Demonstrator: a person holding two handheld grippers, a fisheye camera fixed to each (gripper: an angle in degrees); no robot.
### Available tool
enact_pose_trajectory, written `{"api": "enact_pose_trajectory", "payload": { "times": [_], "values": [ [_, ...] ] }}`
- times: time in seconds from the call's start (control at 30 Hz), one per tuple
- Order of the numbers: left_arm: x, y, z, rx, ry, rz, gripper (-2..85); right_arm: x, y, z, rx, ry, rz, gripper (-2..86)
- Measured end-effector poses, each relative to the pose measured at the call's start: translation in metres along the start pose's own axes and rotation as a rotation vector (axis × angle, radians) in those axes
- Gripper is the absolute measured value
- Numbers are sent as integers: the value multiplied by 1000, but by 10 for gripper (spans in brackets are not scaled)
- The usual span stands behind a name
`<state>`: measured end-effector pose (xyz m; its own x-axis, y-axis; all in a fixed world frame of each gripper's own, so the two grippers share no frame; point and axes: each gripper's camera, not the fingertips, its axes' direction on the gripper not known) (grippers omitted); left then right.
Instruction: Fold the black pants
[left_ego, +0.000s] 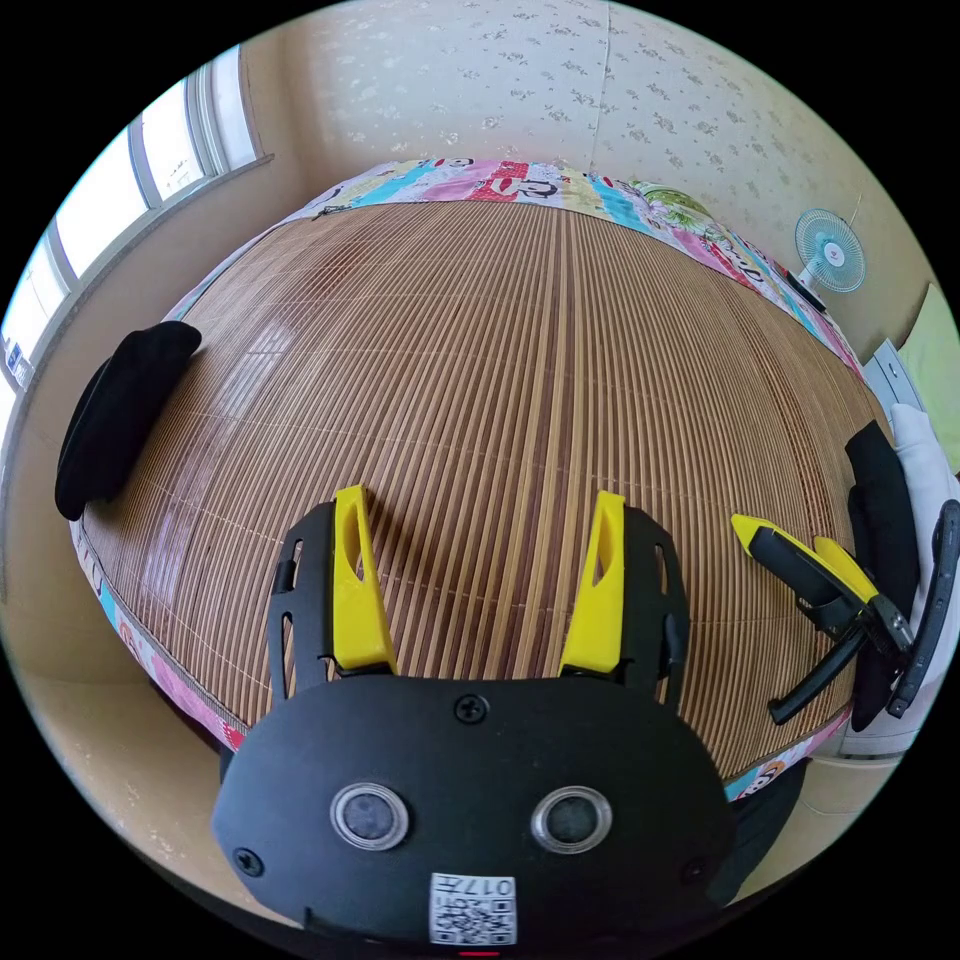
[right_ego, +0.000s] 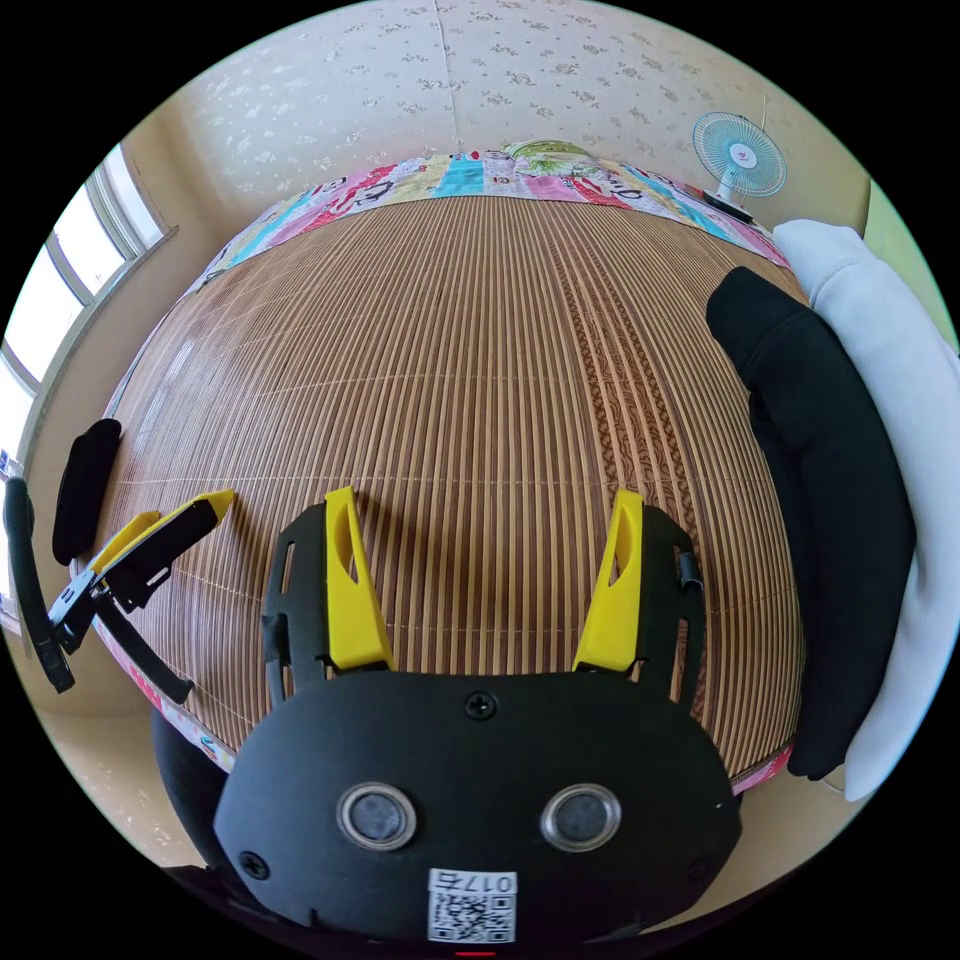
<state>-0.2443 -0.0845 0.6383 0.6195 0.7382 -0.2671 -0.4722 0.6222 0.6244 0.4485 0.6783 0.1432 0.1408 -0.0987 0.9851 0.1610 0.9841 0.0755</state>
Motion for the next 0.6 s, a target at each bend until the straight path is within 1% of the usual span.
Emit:
{"api": "enact_pose_trajectory", "payload": {
  "times": [0.6],
  "values": [
    [3,6,12,0,0,-2,290,0,6,0,0,1,2,321]
  ]
}}
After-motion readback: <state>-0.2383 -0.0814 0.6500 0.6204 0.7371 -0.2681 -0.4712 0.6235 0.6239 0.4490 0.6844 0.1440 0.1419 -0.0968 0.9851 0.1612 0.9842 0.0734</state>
